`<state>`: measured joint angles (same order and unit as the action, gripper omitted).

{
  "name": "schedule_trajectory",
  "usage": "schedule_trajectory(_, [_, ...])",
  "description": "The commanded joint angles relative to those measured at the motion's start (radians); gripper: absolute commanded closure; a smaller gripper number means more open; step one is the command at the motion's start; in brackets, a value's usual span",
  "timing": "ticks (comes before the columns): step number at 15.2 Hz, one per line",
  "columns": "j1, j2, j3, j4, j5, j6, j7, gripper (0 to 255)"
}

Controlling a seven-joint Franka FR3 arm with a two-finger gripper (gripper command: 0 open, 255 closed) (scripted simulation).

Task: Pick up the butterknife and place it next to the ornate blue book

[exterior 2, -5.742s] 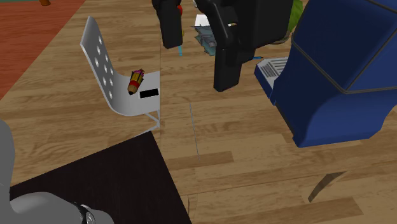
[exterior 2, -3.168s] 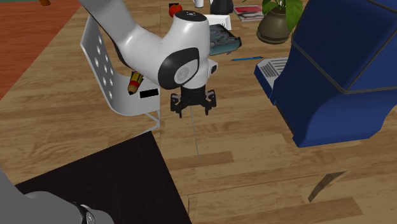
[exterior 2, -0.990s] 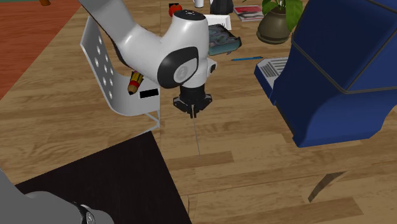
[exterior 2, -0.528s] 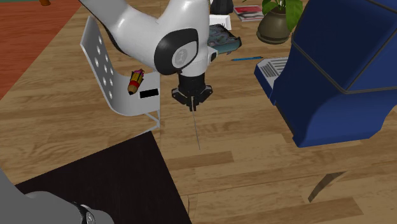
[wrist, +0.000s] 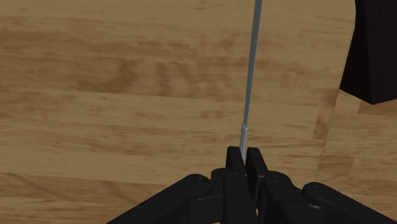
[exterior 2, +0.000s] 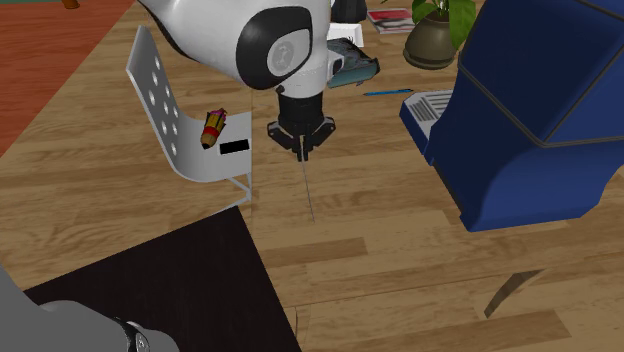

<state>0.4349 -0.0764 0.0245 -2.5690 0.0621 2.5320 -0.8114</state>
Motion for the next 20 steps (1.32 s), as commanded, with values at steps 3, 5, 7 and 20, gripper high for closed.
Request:
schedule_trajectory(3, [-0.001, -0.052, 0.000, 0.013, -0.003, -0.065, 0.003, 255])
schedule_trajectory(5, [-0.001, -0.074, -0.001, 0.021, -0.004, -0.096, 0.005, 255])
schedule_trajectory(7, [-0.002, -0.095, -0.001, 0.031, -0.006, -0.127, 0.006, 255])
schedule_trajectory(20, [0.009, 0.292, 0.011, 0.539, -0.029, -0.247, 0.048, 255])
